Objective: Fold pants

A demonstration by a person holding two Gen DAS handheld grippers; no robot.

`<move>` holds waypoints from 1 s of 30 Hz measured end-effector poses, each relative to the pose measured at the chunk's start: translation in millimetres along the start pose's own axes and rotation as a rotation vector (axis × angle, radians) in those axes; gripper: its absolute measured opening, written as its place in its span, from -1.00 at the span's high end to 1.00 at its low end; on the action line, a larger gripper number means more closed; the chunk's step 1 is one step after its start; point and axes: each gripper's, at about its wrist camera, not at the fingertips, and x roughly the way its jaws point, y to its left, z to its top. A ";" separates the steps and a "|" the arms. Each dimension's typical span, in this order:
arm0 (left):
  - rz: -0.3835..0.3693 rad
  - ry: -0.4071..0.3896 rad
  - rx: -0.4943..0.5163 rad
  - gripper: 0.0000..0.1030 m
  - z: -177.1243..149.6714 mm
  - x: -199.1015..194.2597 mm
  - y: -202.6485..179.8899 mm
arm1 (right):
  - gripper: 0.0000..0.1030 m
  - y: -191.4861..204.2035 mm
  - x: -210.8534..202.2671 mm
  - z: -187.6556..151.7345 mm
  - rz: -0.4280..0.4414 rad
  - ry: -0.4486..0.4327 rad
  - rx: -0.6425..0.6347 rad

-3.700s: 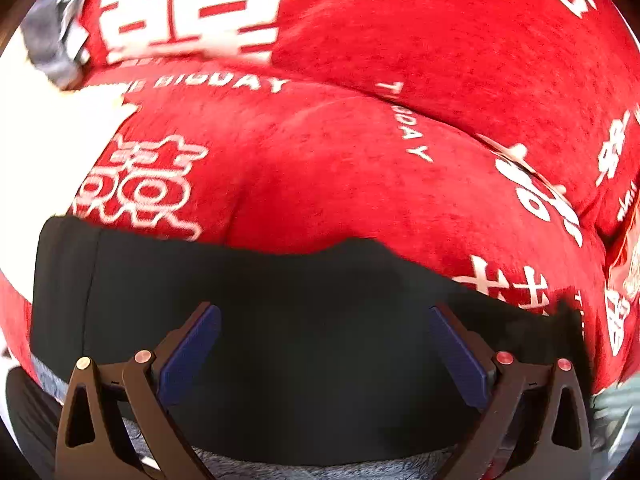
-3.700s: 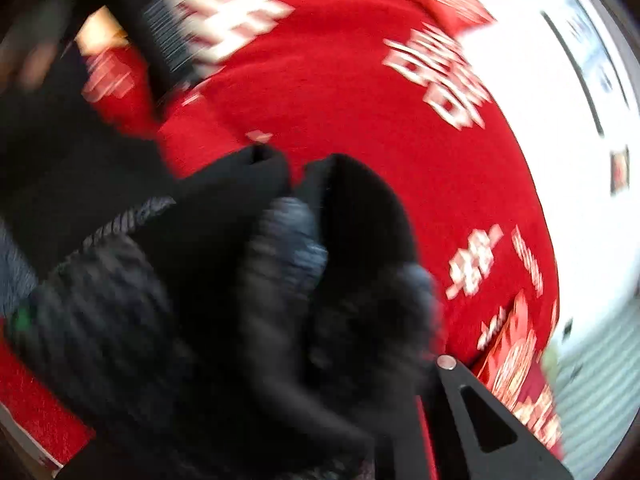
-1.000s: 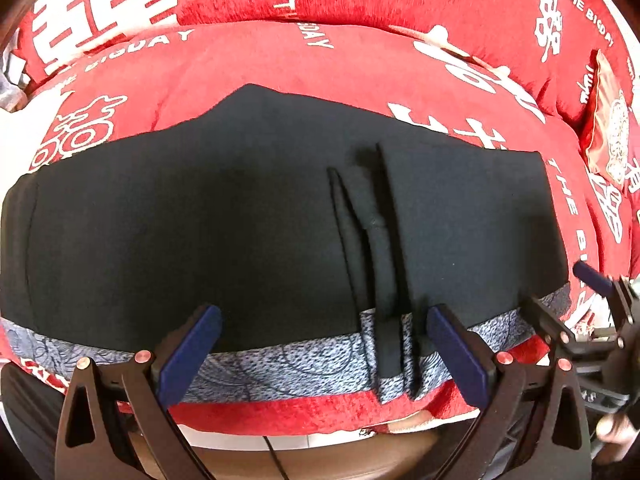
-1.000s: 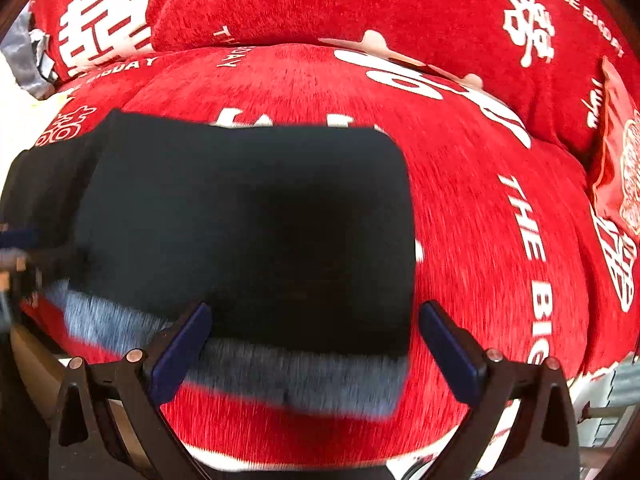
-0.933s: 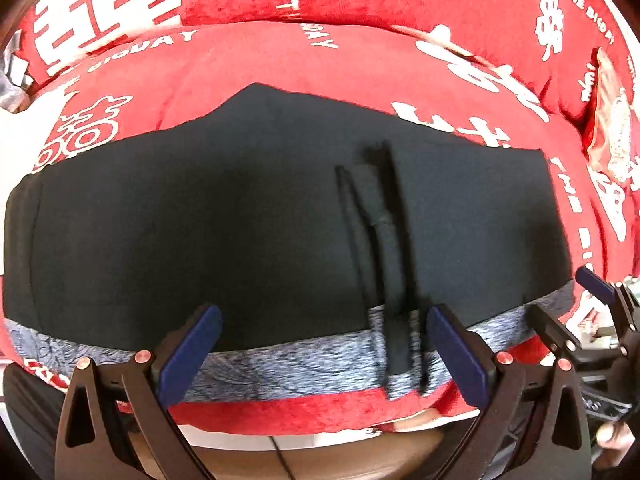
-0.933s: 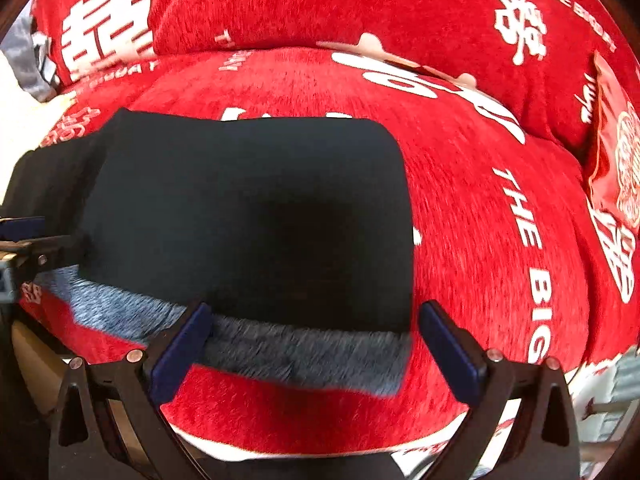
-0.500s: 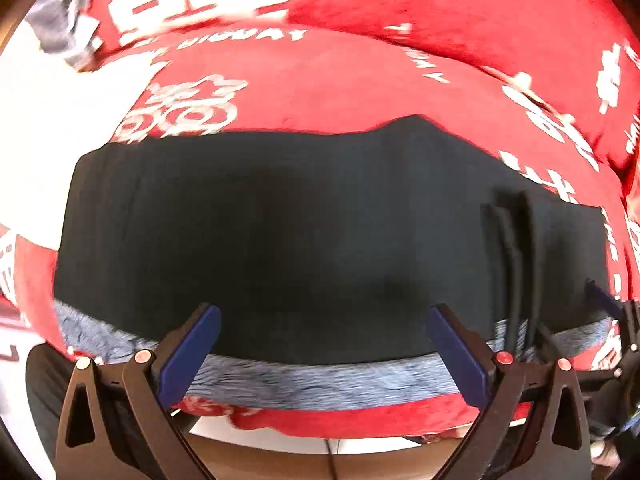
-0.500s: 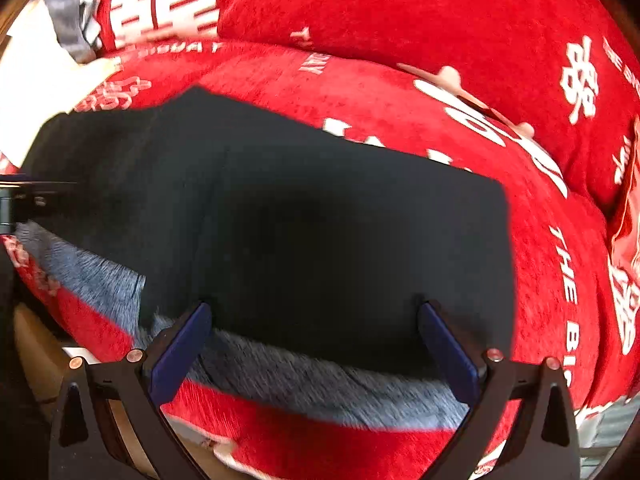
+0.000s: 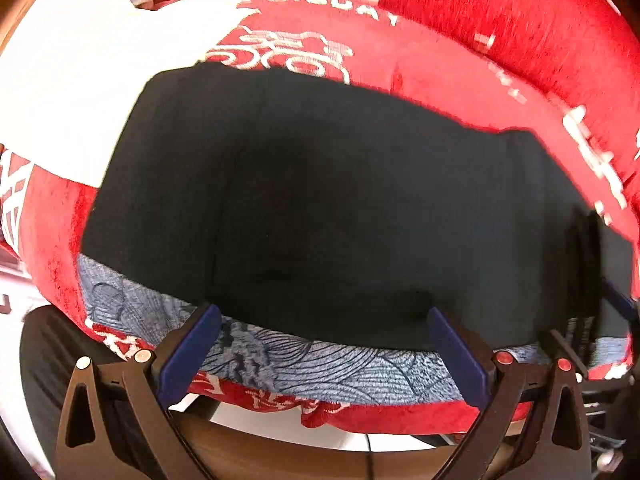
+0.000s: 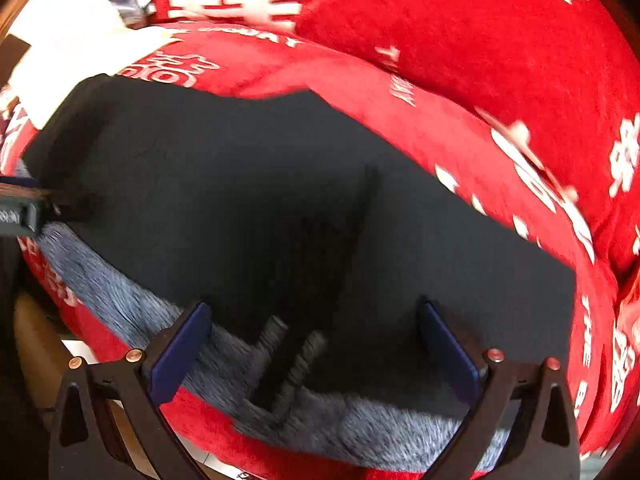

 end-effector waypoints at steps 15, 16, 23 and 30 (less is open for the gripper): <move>-0.052 0.025 -0.053 -1.00 -9.7 8.1 64.3 | -1.00 63.4 70.0 118.3 0.249 0.032 -0.369; -0.063 0.037 -0.058 -1.00 -9.4 12.1 69.0 | -1.00 70.4 74.4 124.5 0.258 0.035 -0.400; -0.141 0.036 -0.096 -1.00 -10.7 9.8 95.0 | -1.00 114.3 116.5 170.7 0.577 0.200 -0.504; -0.171 0.010 -0.095 -1.00 3.3 0.7 117.7 | -0.26 138.4 108.6 172.3 0.692 0.285 -0.662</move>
